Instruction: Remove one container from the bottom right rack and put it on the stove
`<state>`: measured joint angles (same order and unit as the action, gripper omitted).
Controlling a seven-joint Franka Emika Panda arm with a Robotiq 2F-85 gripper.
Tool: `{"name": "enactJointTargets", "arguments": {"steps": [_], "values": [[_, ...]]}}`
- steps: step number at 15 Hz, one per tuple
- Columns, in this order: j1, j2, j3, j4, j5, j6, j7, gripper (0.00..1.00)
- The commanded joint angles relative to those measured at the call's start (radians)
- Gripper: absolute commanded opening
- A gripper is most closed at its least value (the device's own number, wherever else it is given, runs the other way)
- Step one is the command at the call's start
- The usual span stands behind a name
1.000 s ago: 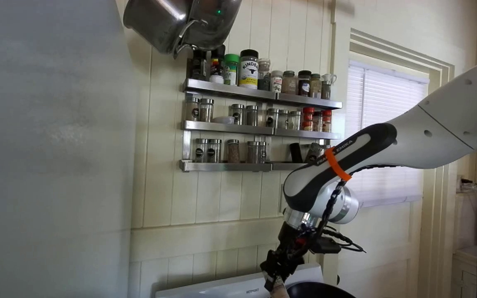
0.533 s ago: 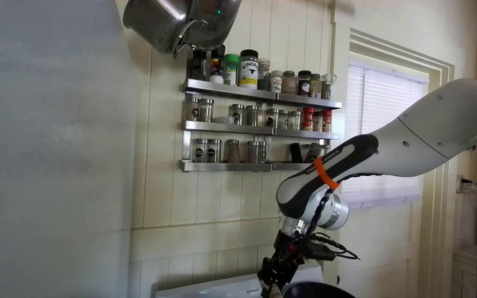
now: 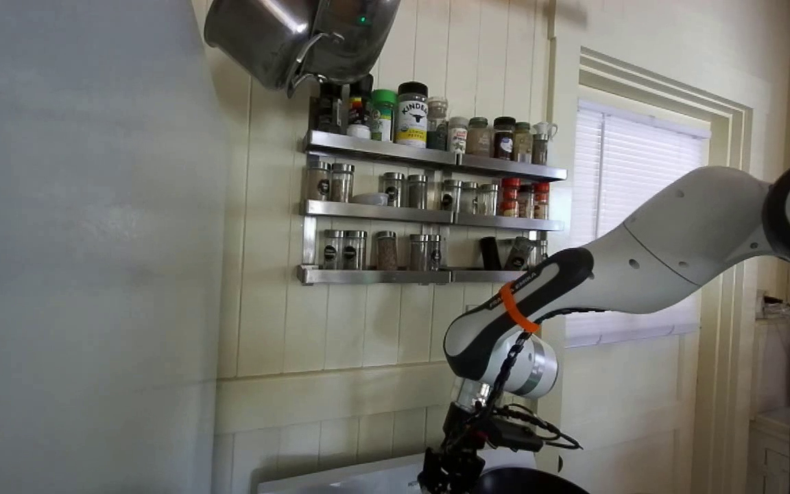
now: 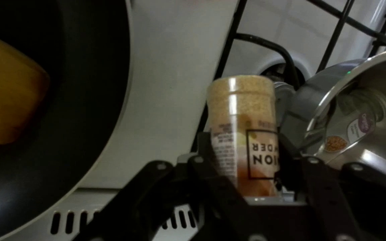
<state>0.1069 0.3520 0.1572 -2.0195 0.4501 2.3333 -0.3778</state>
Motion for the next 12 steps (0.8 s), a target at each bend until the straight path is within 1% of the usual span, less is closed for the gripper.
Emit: {"name": "enactJointTargets", "arguments": {"steps": [1, 7, 12], "values": [[-0.028, 0.082, 0.019, 0.072, -0.022, -0.053, 0.038, 0.23], [-0.05, 0.155, 0.03, 0.125, -0.022, -0.074, 0.05, 0.23], [-0.064, 0.198, 0.039, 0.158, -0.02, -0.16, 0.05, 0.23]]}}
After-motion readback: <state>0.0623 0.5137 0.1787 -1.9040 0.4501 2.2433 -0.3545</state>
